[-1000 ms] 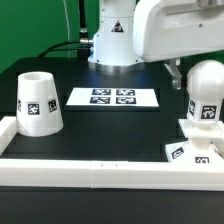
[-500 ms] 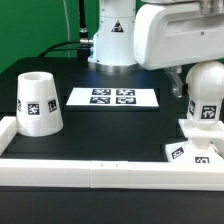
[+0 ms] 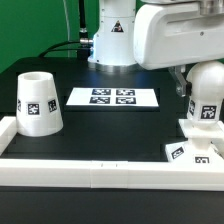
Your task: Assemble lamp
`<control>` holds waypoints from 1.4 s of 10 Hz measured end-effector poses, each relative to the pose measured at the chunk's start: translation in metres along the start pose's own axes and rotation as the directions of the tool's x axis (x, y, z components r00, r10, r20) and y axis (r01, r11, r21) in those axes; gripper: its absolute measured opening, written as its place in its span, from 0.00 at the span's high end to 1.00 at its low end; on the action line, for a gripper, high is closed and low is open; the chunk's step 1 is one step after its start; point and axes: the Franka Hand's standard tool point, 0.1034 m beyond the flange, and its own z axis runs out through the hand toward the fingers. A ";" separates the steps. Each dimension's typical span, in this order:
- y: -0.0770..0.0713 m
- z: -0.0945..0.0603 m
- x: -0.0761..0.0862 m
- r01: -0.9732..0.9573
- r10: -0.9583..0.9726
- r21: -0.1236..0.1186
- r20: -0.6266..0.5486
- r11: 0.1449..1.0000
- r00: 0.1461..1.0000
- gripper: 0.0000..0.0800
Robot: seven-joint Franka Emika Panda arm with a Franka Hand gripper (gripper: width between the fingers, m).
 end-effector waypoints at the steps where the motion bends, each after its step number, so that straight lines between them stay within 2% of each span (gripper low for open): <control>1: 0.000 -0.001 0.001 -0.123 0.123 0.009 -0.010 0.992 0.992 0.28; 4: 0.002 0.001 -0.001 -0.414 0.415 0.017 -0.036 0.910 0.909 0.28; 6: 0.001 0.001 -0.001 -0.595 0.595 0.025 -0.031 0.803 0.803 0.28; 8: -0.001 0.000 0.001 -0.749 0.750 0.042 -0.025 0.661 0.660 0.28; 9: -0.003 0.001 0.001 -0.831 0.833 0.054 -0.010 0.553 0.553 0.28; 11: -0.008 0.003 -0.001 -0.936 0.937 0.057 0.016 0.346 0.348 0.28; 13: -0.007 0.003 -0.001 -0.952 0.953 0.063 0.031 0.298 0.301 0.28; 14: -0.007 0.003 -0.001 -0.949 0.949 0.063 0.031 0.310 0.313 0.28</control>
Offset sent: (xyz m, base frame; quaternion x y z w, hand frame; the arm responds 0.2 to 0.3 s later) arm -0.0120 0.0055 -0.0064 0.0146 0.0093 0.2226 0.9748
